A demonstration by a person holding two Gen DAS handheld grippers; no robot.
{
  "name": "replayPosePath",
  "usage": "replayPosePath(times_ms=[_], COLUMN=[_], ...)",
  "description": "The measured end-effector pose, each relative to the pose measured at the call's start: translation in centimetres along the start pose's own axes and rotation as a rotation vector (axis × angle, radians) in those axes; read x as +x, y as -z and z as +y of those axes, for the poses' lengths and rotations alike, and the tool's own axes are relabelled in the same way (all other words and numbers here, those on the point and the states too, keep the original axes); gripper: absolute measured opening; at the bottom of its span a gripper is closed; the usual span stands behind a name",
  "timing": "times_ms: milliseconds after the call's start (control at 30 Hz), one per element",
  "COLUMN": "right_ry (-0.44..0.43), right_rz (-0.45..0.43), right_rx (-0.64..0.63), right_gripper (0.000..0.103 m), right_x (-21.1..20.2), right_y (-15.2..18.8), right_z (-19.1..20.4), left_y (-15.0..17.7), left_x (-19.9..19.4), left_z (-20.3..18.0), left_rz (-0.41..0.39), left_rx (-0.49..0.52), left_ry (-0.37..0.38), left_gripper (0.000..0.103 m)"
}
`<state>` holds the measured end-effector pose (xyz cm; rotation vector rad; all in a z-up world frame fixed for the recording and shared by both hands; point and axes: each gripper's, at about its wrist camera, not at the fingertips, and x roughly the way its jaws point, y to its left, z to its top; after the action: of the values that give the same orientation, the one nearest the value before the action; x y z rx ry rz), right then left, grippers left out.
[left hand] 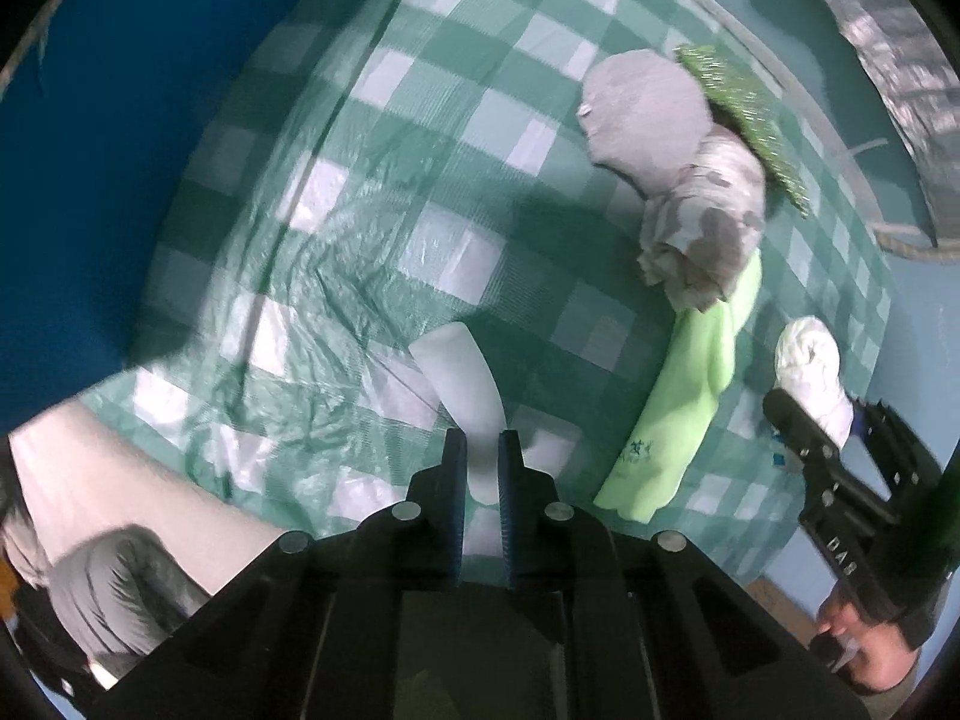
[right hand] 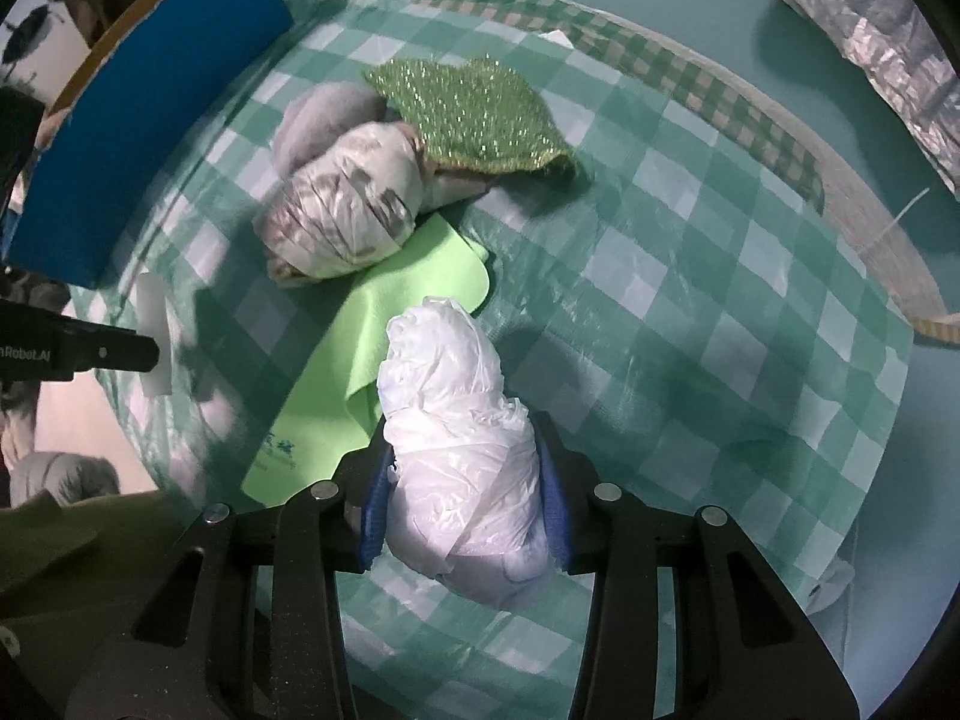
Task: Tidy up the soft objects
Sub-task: 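Close the left tool on the white tube while the right tool grips the white bundle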
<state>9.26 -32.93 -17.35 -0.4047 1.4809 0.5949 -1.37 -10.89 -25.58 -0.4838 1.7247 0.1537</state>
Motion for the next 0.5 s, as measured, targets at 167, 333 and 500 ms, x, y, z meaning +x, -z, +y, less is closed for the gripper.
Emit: replayPosePath(times_ms=[167, 333, 500], right_ry=[0.001, -0.009, -0.009], right_rz=[-0.011, -0.036, -0.057], right_rx=[0.029, 0.055, 0.079], right_gripper=[0.042, 0.042, 0.042], right_x=[-1.1, -2.8, -4.4], right_y=[-0.7, -1.1, -1.8], right_z=[0.1, 0.5, 1.3], left_y=[0.2, 0.4, 0.5], left_x=[-2.3, -3.4, -4.9], left_z=[-1.0, -1.2, -2.0], left_rz=[-0.048, -0.091, -0.124], left_rx=[0.112, 0.206, 0.291], left_ry=[-0.059, -0.100, -0.125], left_gripper=[0.010, 0.010, 0.010])
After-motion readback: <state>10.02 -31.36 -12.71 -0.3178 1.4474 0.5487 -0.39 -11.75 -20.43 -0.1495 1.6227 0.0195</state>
